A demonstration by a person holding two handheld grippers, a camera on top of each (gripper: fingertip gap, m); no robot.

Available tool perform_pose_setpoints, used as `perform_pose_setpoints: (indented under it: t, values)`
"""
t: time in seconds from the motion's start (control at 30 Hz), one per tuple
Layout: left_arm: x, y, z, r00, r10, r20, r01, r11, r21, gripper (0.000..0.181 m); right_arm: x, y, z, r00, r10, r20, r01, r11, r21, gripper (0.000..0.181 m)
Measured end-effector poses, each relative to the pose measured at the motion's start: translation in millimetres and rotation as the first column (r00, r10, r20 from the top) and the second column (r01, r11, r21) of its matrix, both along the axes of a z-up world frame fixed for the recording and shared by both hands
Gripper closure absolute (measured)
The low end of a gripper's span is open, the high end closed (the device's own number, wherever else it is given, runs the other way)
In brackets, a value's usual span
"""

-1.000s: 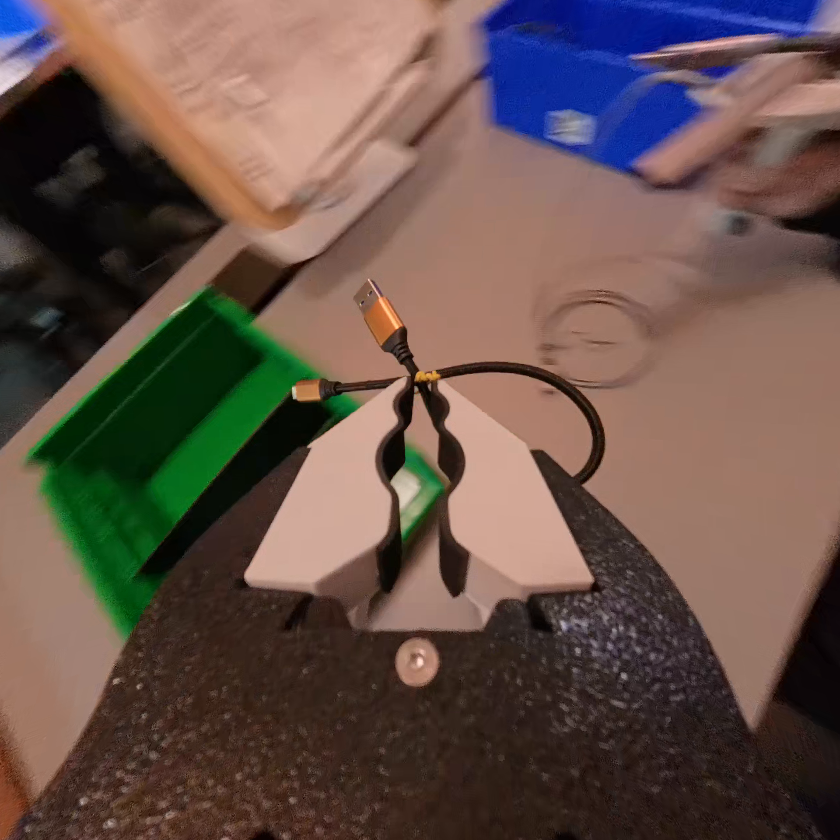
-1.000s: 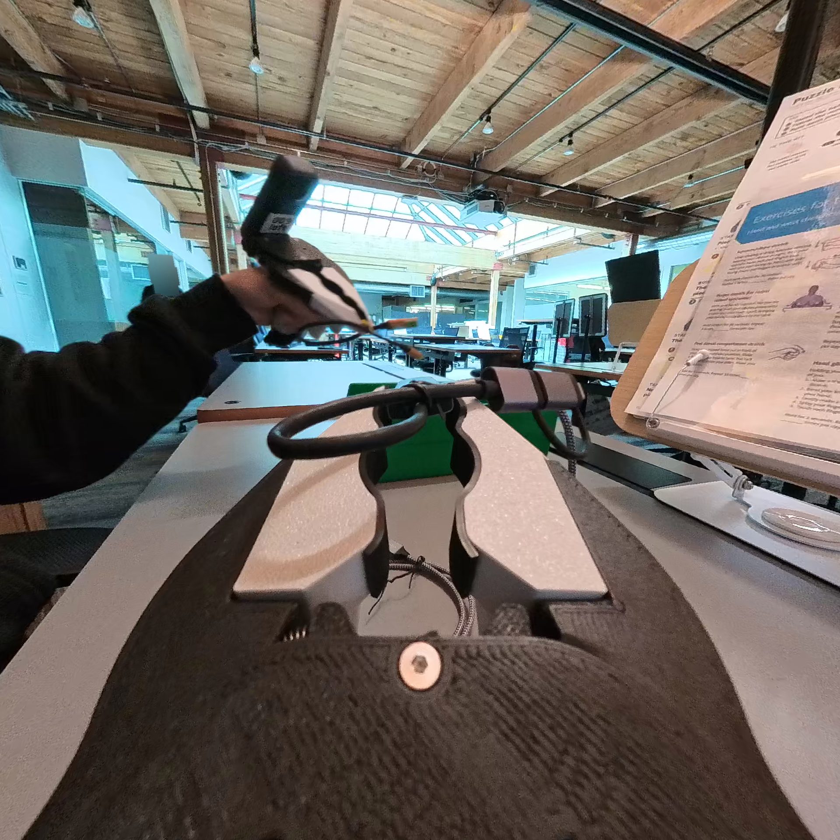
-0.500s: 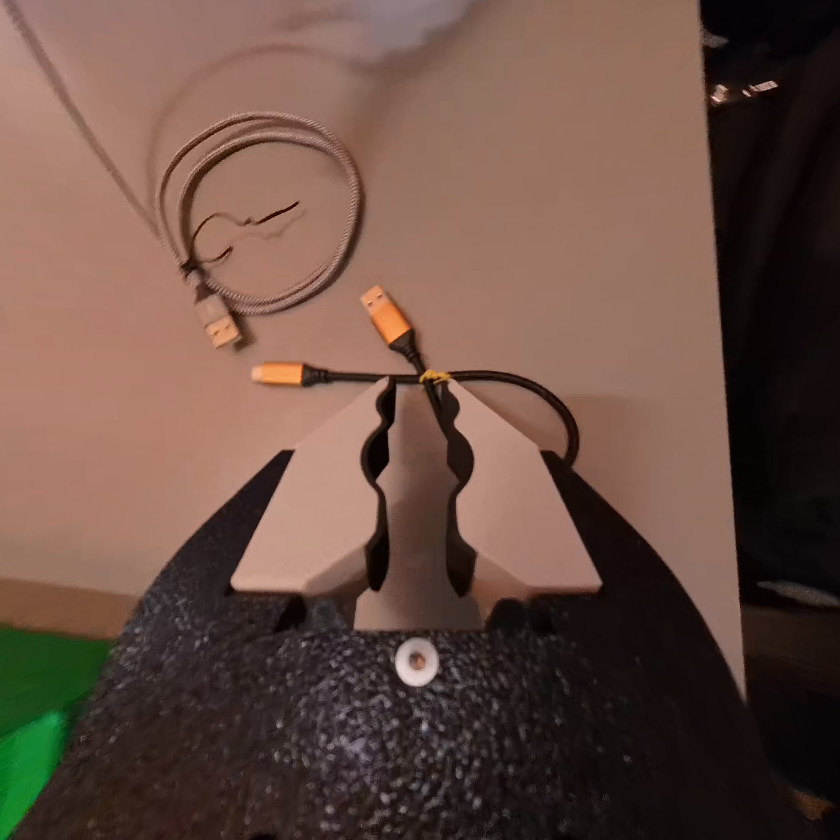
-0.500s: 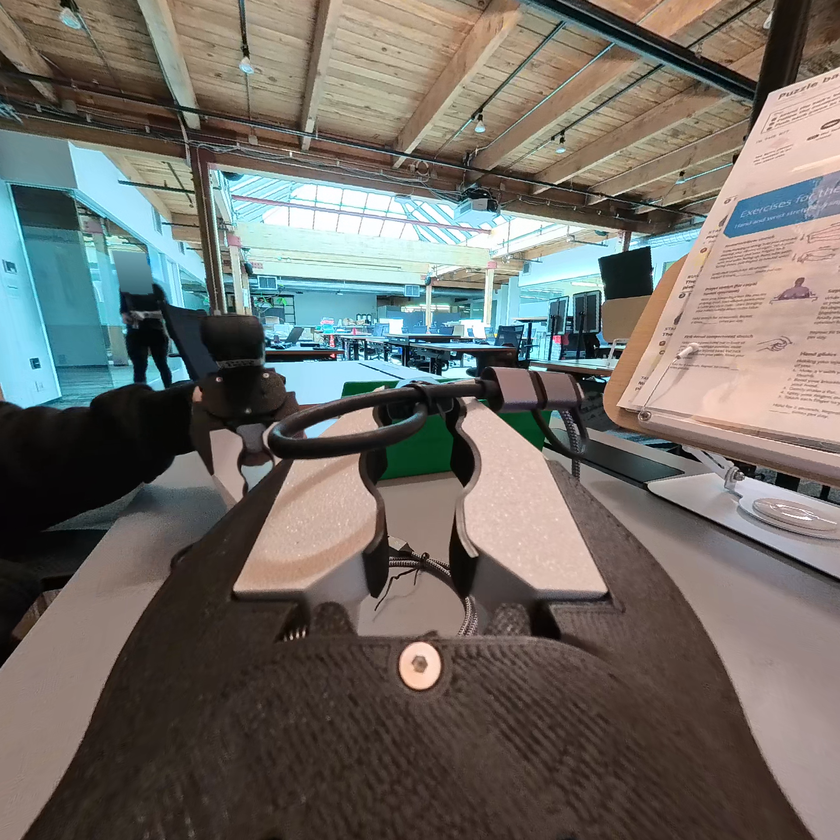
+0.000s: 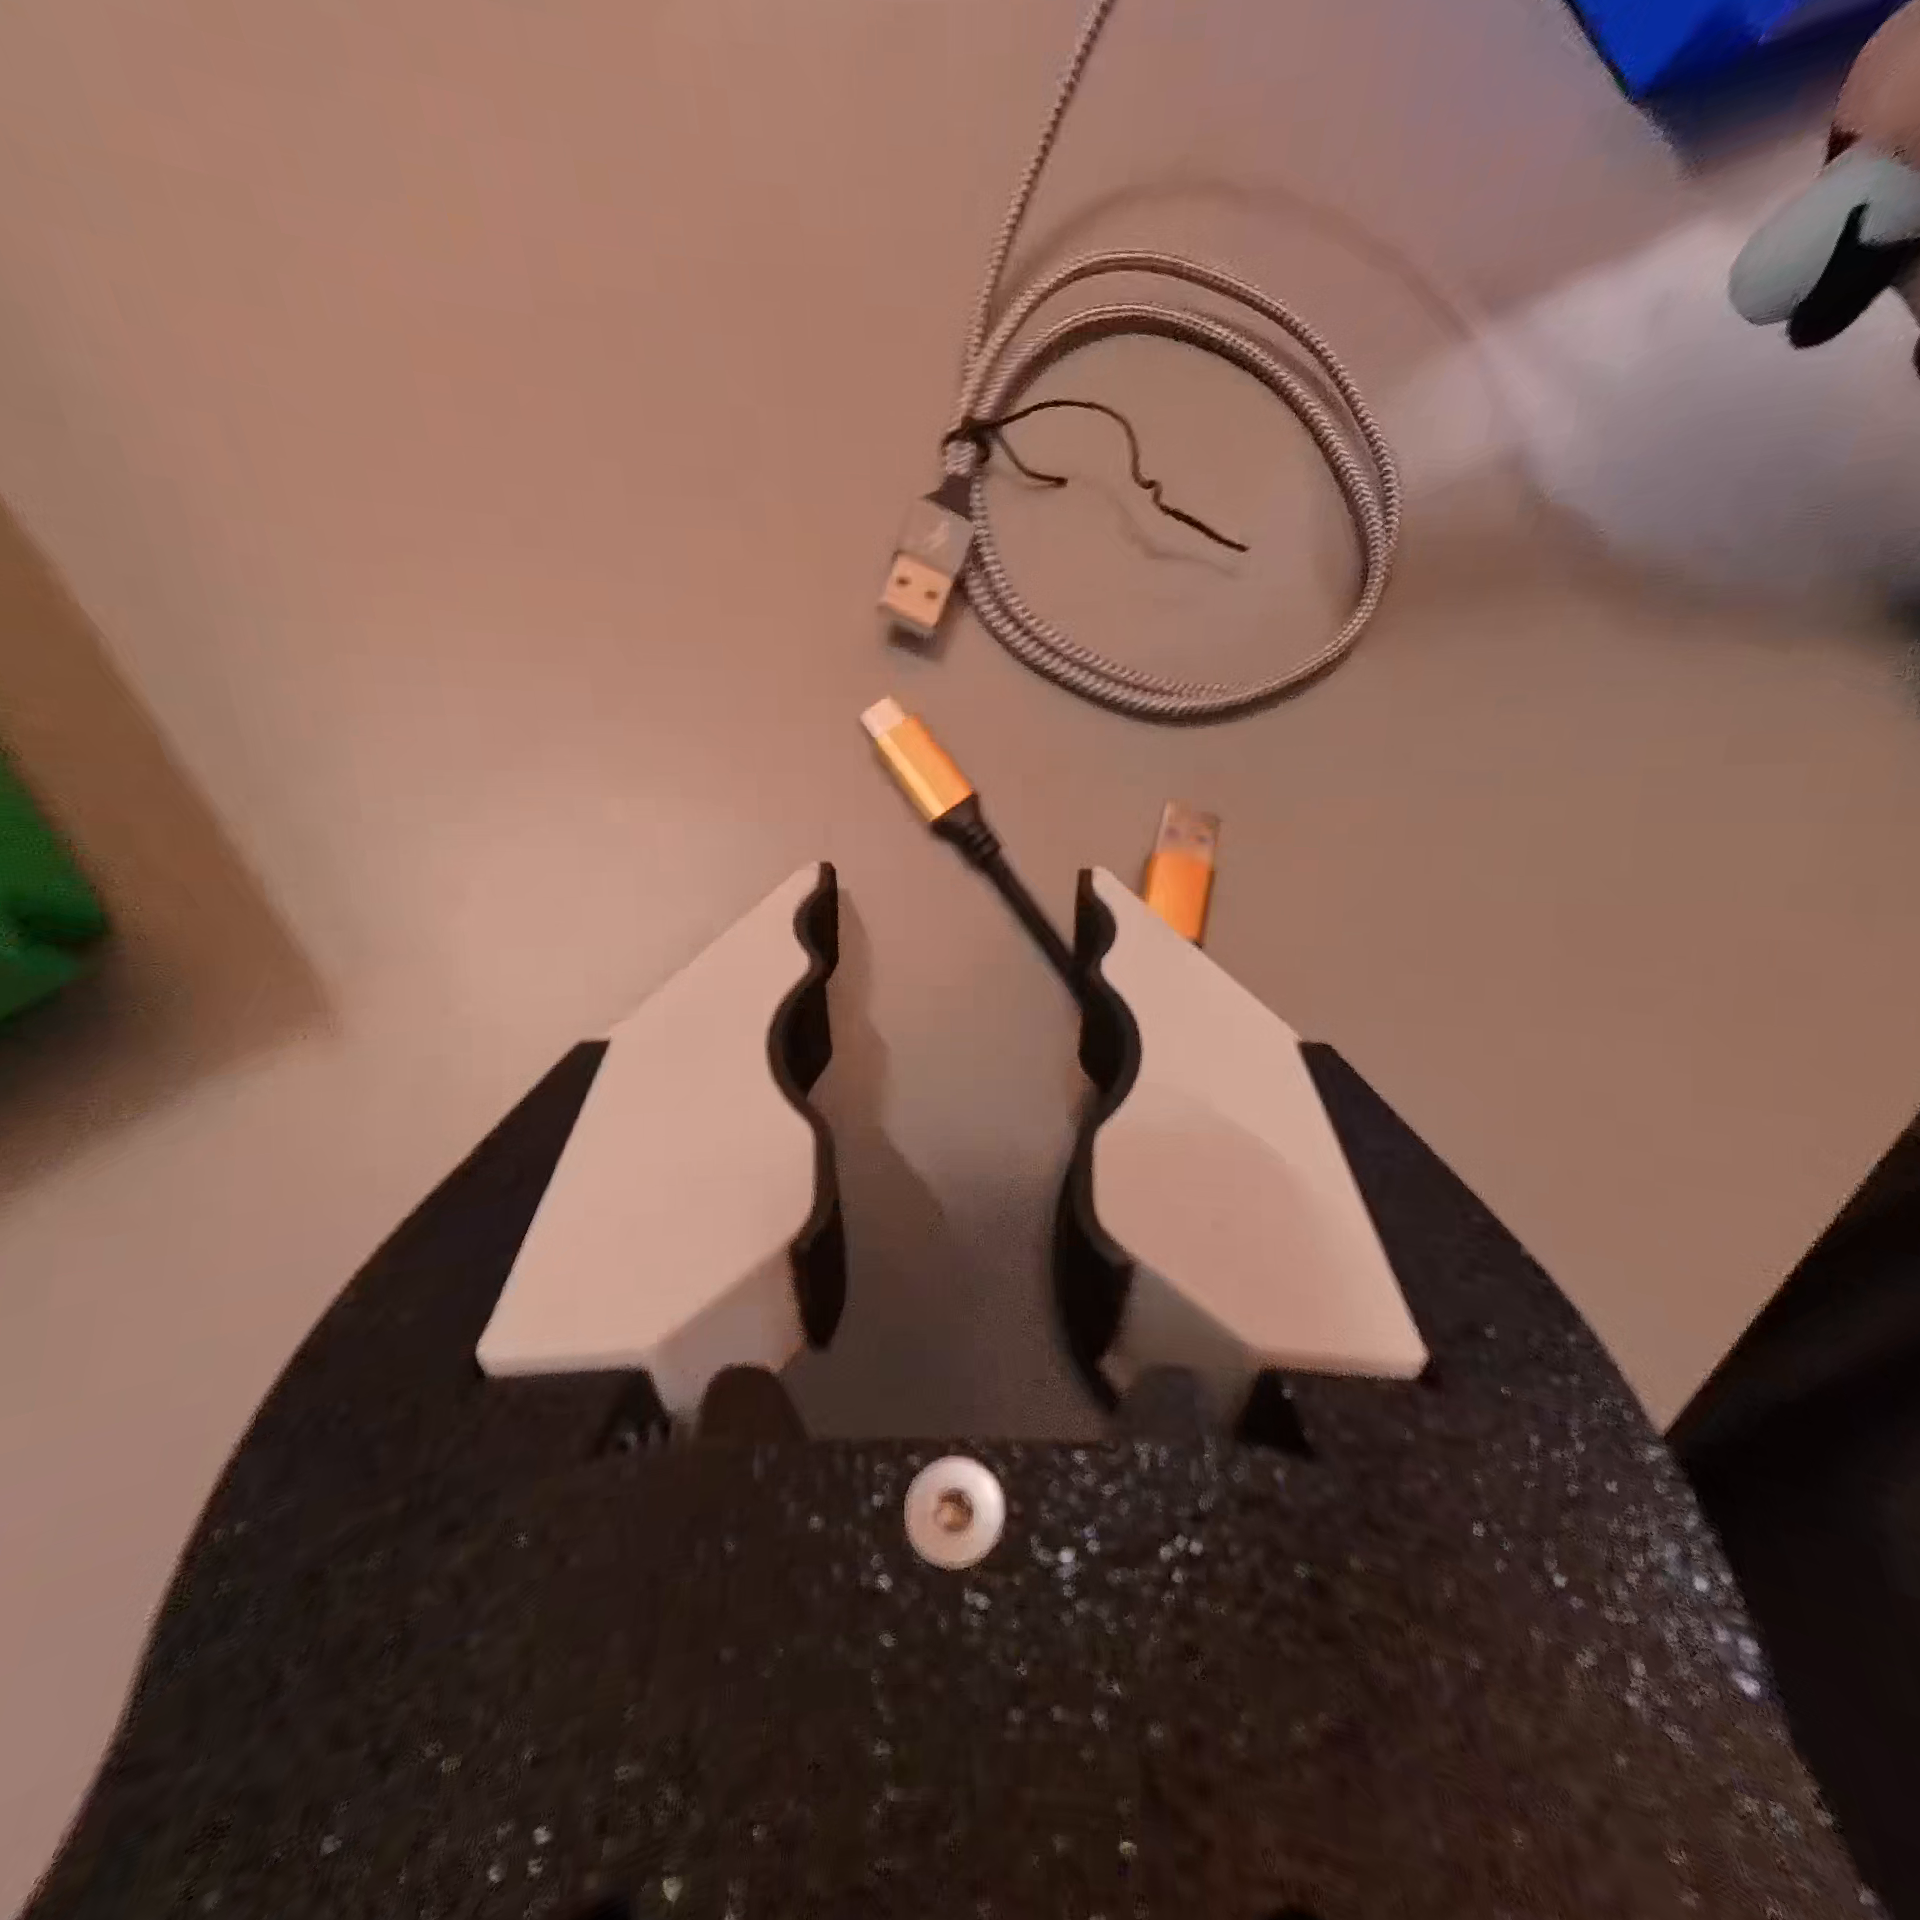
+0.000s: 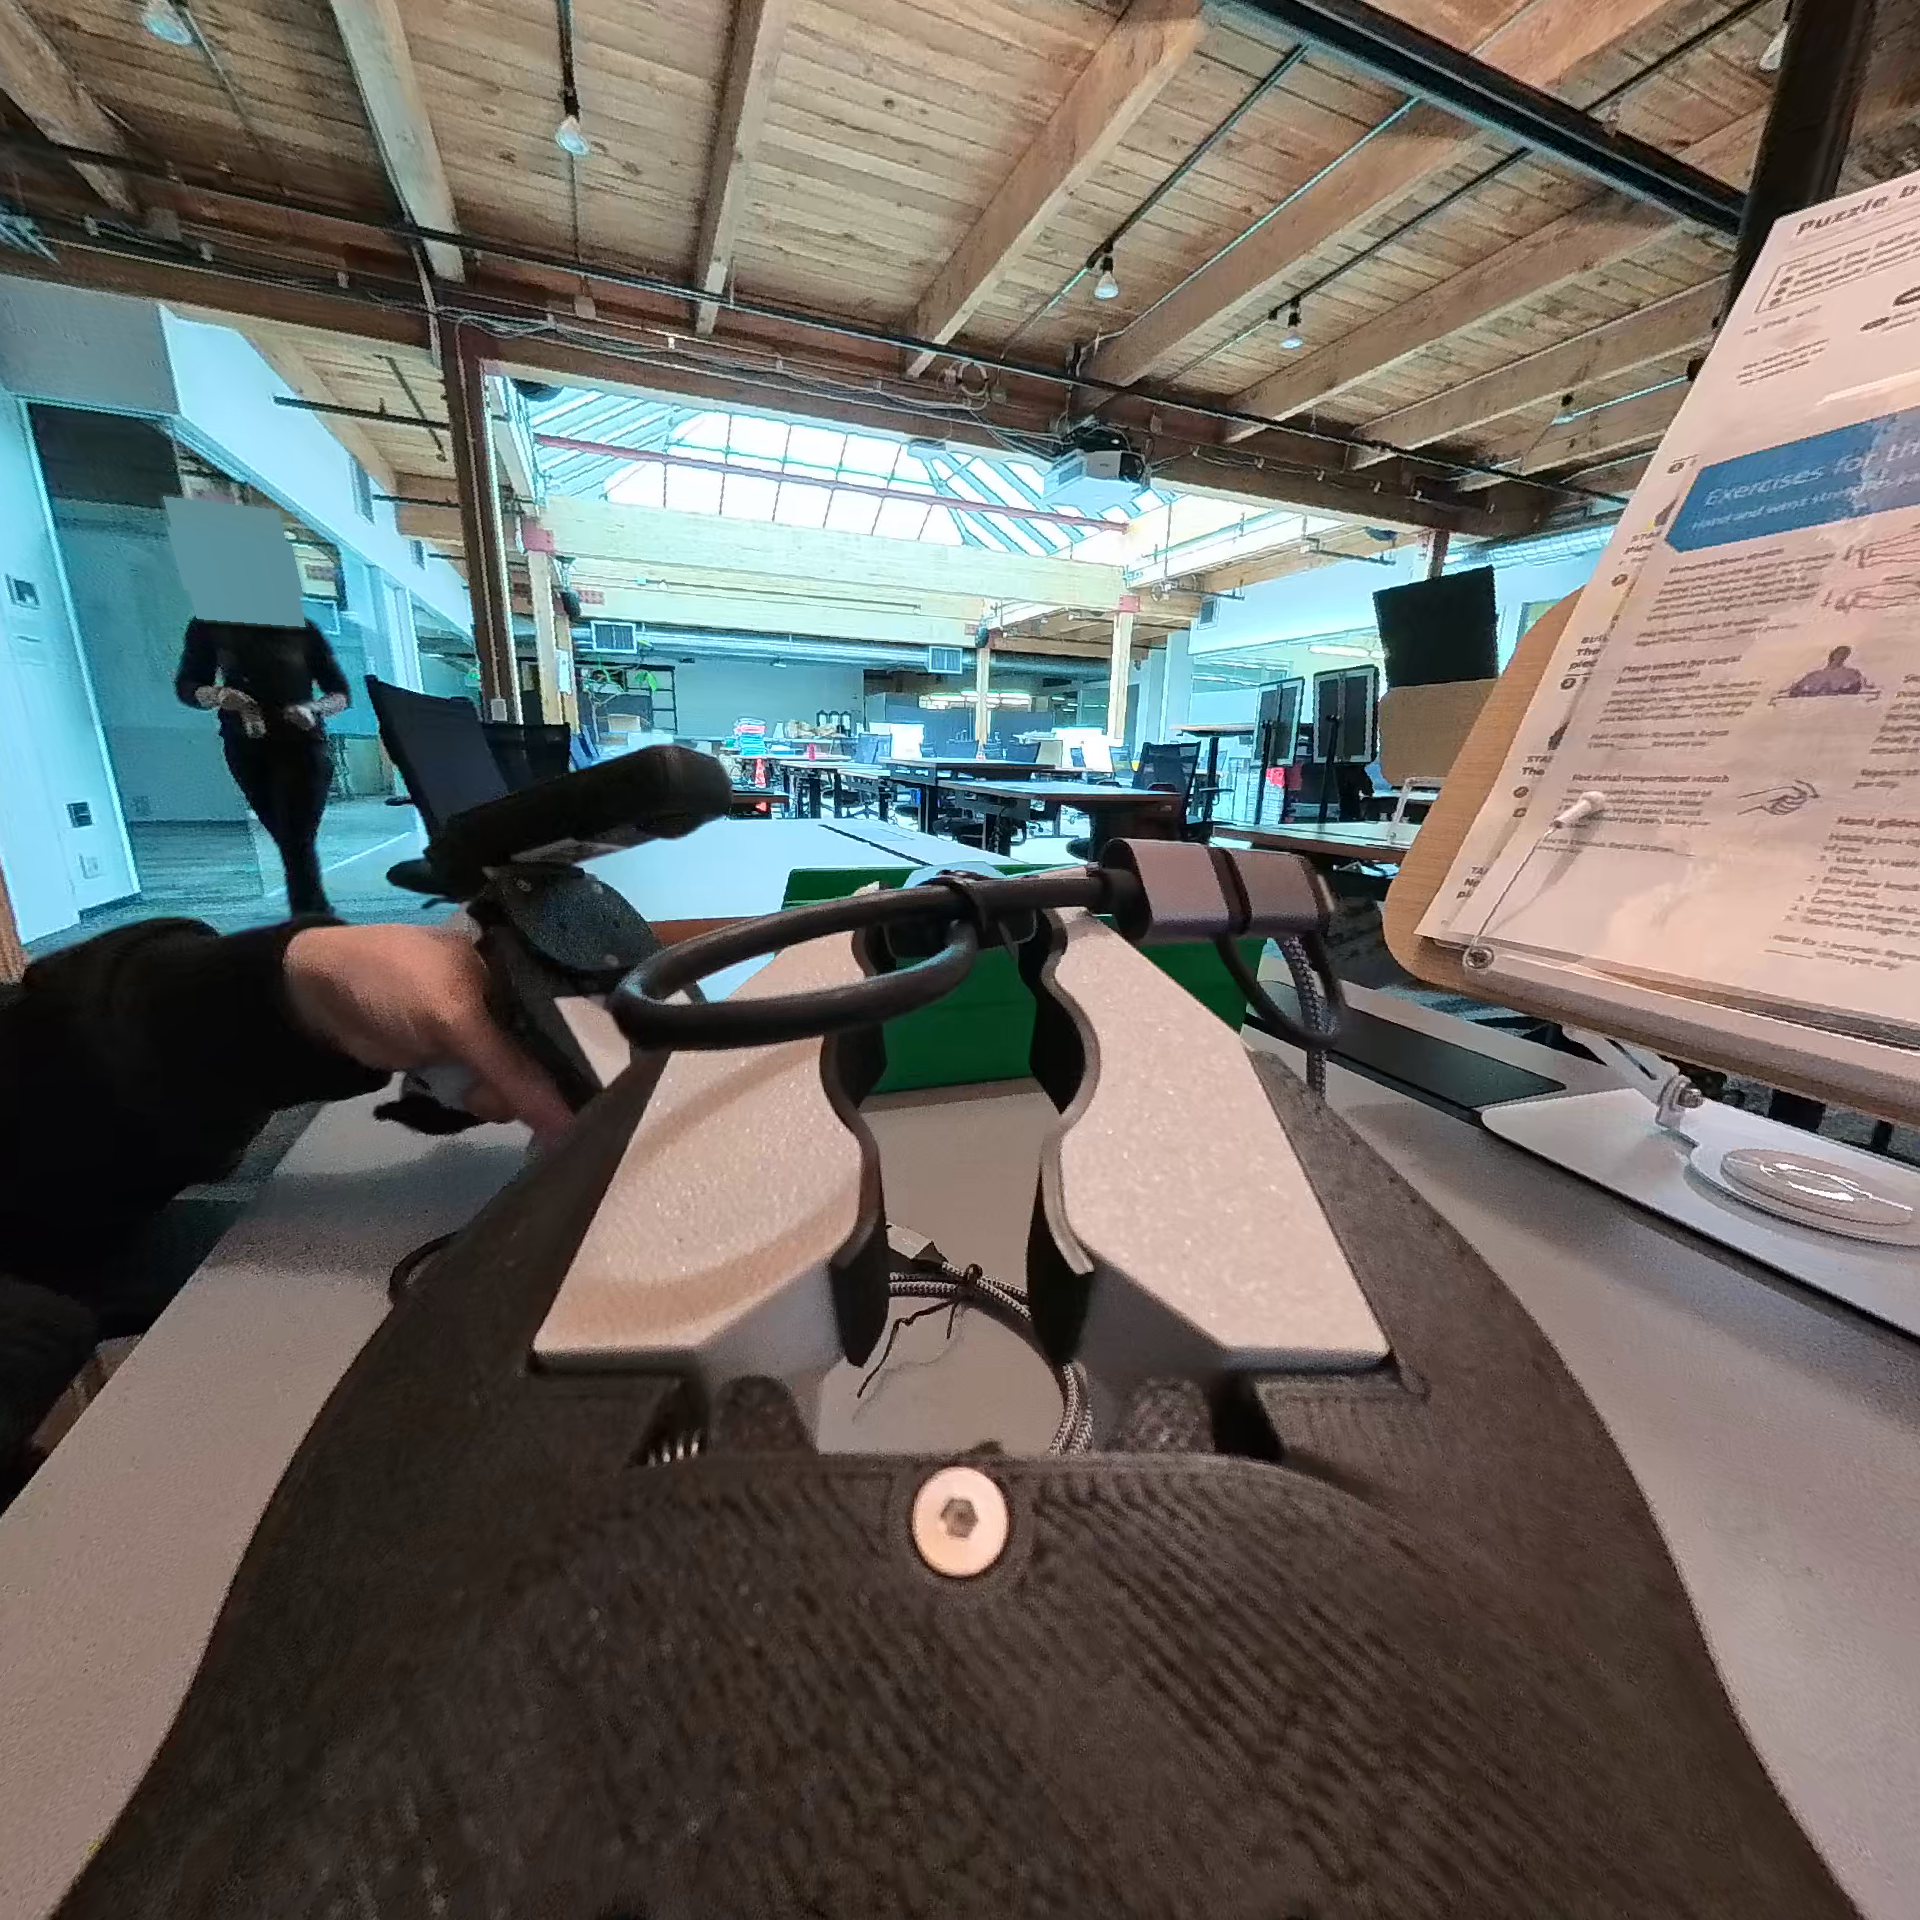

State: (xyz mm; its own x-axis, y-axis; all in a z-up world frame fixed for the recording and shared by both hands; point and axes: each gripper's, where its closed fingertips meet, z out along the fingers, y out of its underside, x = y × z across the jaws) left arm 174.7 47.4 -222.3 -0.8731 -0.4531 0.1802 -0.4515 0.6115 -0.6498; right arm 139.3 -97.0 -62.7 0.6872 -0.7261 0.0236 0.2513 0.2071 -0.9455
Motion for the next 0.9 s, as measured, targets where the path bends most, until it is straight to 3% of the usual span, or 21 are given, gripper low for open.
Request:
perform_pose_setpoints:
  t: [0.17, 0.2, 0.3, 0.4, 0.53, 0.67, 0.77, 0.9]
  values:
    - [8, -14, -11, 0.991, -0.021, 0.135, 0.002, 0.991, 0.136, 0.155, -1, -3, 2, 1.0, -0.001, 0.004, 0.001, 1.0, 0.012, 0.159]
    - [4, -18, -11, 0.99, -0.053, 0.134, 0.035, 0.99, 0.135, 0.166, -2, -3, 2, 1.0, 0.002, 0.005, -0.002, 1.0, 0.011, 0.159]
    - [-6, -24, -11, 0.952, -0.24, 0.191, 0.21, 0.964, 0.166, 0.171, -4, 0, 2, 0.999, 0.033, 0.004, -0.033, 0.999, 0.016, 0.16]
    - [-12, -28, -10, 0.856, -0.454, 0.246, 0.412, 0.888, 0.203, 0.174, -9, 5, 1, 0.995, 0.103, 0.001, -0.103, 0.994, 0.019, 0.159]
    - [-19, -36, -7, 0.813, -0.544, 0.209, 0.532, 0.839, 0.114, 0.174, -23, 14, 1, 0.969, 0.245, 0.01, -0.246, 0.969, 0.034, 0.16]
    - [-27, -36, 27, 0.755, -0.621, 0.209, 0.635, 0.772, 0.001, 0.174, -35, 24, -6, 0.94, 0.342, 0.0, -0.342, 0.939, -0.019, 0.159]
    - [-21, -35, 54, 0.744, -0.61, 0.272, 0.642, 0.766, -0.038, 0.174, -40, 32, -11, 0.918, 0.397, -0.018, -0.397, 0.917, -0.037, 0.159]
    - [-32, -33, 69, 0.725, -0.621, 0.298, 0.67, 0.736, -0.096, 0.176, -42, 40, -19, 0.903, 0.428, -0.045, -0.43, 0.901, -0.062, 0.159]
